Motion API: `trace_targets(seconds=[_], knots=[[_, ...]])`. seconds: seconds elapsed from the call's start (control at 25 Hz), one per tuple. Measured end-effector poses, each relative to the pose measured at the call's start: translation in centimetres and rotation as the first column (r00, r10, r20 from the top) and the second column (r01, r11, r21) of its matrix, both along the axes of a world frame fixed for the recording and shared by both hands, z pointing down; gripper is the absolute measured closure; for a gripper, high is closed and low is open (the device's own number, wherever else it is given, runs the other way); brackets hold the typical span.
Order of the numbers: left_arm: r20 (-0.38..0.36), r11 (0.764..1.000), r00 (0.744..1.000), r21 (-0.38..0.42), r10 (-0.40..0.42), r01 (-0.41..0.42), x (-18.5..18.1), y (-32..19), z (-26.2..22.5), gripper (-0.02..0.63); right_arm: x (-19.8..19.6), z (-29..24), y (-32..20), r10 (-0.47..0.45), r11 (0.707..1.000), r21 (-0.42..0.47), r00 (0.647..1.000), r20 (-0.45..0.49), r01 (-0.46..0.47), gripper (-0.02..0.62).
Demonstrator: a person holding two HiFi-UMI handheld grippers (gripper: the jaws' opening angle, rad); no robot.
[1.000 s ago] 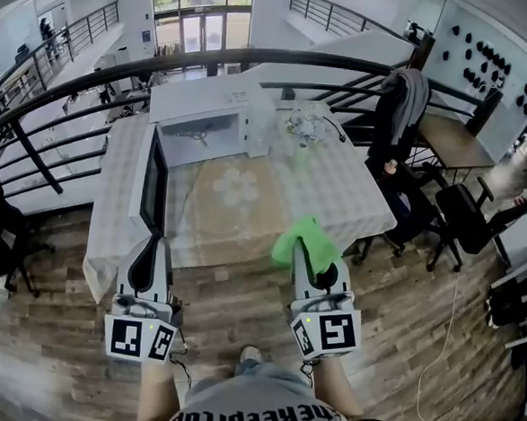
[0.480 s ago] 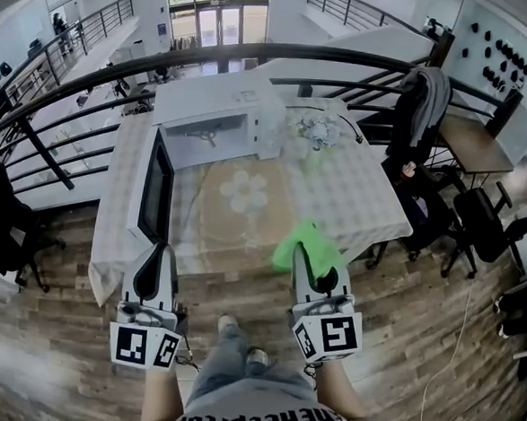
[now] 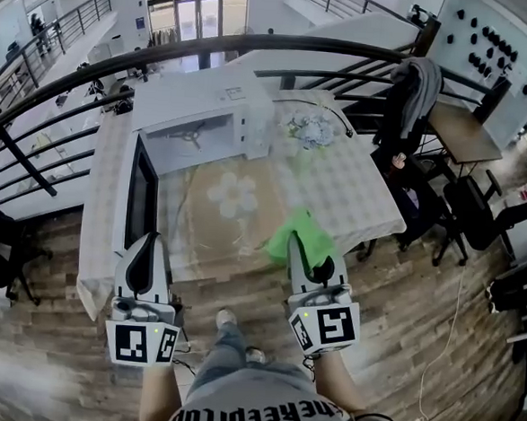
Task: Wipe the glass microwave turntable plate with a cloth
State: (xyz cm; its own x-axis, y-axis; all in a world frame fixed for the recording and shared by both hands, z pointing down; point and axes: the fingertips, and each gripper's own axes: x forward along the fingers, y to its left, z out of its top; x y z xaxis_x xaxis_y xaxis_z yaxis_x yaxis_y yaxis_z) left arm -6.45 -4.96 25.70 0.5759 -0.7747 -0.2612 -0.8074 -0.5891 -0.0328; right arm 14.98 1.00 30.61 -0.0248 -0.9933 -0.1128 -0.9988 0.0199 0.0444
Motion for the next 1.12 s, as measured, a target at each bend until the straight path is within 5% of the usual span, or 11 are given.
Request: trace_targets(seconds=[0.24,0.64,1.12], knots=[[0.036,0.999,0.999,0.034,0.028,-0.029,1.3,-4.1,-0.7,0.595,-0.2,-0.7,-4.9,0.001,1.0,0.005,1.0,-0.007,-0.001,0.543],[-0.008,0.999,0.999,0.023,0.038,-0.038,0.6,-11.3,-0.5,0.595,-1.6,0.2,-13.7,-0.034,0.999,-0.004,0.999,0.014,0.034,0.543],[-0.008,0.998,0.998,-0.001,0.065,-0.065,0.7,-15.4,0.9,0.595,-4.9,6.5,-21.6,-0.116,0.981,-0.153,0.992,0.054,0.123,0.543]])
